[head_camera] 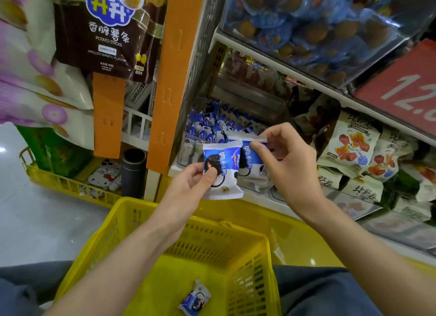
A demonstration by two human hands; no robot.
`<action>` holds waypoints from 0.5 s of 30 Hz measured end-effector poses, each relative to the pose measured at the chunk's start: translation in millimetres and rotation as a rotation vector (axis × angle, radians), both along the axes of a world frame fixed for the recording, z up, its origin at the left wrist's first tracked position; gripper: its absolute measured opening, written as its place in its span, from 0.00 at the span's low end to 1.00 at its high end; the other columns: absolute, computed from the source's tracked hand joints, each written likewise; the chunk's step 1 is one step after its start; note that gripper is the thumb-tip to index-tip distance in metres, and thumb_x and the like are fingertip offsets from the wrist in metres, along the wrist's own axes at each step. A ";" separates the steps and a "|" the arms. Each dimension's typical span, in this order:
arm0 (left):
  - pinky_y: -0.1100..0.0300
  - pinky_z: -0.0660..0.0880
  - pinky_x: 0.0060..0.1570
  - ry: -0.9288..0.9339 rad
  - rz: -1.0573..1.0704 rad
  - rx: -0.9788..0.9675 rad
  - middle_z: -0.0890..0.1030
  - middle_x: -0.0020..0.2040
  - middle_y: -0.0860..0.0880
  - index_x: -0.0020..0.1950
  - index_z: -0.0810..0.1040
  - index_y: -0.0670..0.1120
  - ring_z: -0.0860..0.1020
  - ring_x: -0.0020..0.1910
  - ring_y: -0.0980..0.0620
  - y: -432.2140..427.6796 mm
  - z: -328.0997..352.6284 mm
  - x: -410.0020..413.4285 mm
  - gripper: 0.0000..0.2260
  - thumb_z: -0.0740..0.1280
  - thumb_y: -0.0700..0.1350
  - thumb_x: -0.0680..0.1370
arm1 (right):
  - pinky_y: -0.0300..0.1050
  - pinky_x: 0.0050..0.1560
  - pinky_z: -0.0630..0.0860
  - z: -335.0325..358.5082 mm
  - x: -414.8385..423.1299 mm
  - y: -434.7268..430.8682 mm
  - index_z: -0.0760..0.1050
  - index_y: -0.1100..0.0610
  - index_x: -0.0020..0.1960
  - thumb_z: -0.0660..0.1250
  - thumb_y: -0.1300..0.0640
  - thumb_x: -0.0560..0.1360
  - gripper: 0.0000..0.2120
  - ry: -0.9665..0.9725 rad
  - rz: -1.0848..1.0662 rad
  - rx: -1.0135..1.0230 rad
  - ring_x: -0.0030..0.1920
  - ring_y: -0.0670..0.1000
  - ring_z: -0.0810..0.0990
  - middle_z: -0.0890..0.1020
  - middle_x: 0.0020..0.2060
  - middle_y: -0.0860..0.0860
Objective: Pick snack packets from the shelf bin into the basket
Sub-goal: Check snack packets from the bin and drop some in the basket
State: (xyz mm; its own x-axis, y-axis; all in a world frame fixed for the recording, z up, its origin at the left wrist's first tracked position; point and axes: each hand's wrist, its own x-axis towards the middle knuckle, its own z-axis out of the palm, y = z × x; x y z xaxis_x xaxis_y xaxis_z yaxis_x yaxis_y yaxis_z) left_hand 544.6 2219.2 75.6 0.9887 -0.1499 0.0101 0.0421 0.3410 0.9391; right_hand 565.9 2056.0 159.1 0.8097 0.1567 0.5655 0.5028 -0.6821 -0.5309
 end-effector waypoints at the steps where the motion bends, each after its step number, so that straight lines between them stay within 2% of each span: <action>1: 0.70 0.74 0.46 -0.002 -0.003 -0.007 0.83 0.47 0.61 0.56 0.74 0.53 0.79 0.48 0.66 -0.6 -0.4 -1.0 0.18 0.63 0.56 0.68 | 0.32 0.39 0.75 -1.6 -2.1 0.6 0.72 0.50 0.44 0.70 0.56 0.72 0.06 0.034 0.008 0.011 0.39 0.41 0.77 0.78 0.38 0.42; 5: 0.72 0.73 0.42 0.006 0.035 -0.024 0.83 0.46 0.57 0.55 0.75 0.52 0.79 0.46 0.66 -3.8 -2.5 -3.3 0.18 0.64 0.56 0.68 | 0.34 0.31 0.75 -12.1 -2.6 4.9 0.73 0.51 0.41 0.70 0.58 0.72 0.07 0.397 0.027 0.209 0.33 0.43 0.79 0.81 0.35 0.48; 8: 0.75 0.72 0.39 -0.003 0.070 0.006 0.82 0.46 0.56 0.54 0.75 0.51 0.78 0.45 0.67 -4.2 -3.1 -5.3 0.18 0.65 0.57 0.67 | 0.31 0.26 0.72 -17.8 -3.4 6.2 0.73 0.54 0.42 0.68 0.60 0.73 0.05 0.529 0.022 0.367 0.28 0.39 0.78 0.82 0.30 0.47; 10: 0.70 0.73 0.43 0.022 0.069 0.014 0.80 0.50 0.55 0.55 0.74 0.51 0.78 0.49 0.63 -2.6 -5.3 -3.8 0.21 0.66 0.58 0.66 | 0.31 0.27 0.73 -20.9 -4.8 6.1 0.72 0.55 0.44 0.67 0.60 0.74 0.03 0.583 0.030 0.425 0.30 0.40 0.80 0.83 0.30 0.46; 13: 0.54 0.76 0.54 0.146 -0.051 -0.060 0.80 0.56 0.50 0.61 0.72 0.50 0.79 0.55 0.53 1.8 -6.3 -0.1 0.25 0.68 0.57 0.66 | 0.36 0.32 0.77 -25.6 -7.0 5.7 0.72 0.55 0.48 0.65 0.58 0.75 0.03 0.663 0.044 0.484 0.36 0.44 0.83 0.85 0.34 0.48; 15: 0.54 0.79 0.49 0.177 -0.154 -0.106 0.82 0.54 0.46 0.62 0.74 0.45 0.81 0.52 0.50 3.8 -4.7 0.5 0.24 0.67 0.55 0.69 | 0.37 0.35 0.78 -28.6 -8.7 6.3 0.71 0.54 0.52 0.62 0.56 0.77 0.05 0.702 0.043 0.509 0.39 0.45 0.84 0.85 0.37 0.49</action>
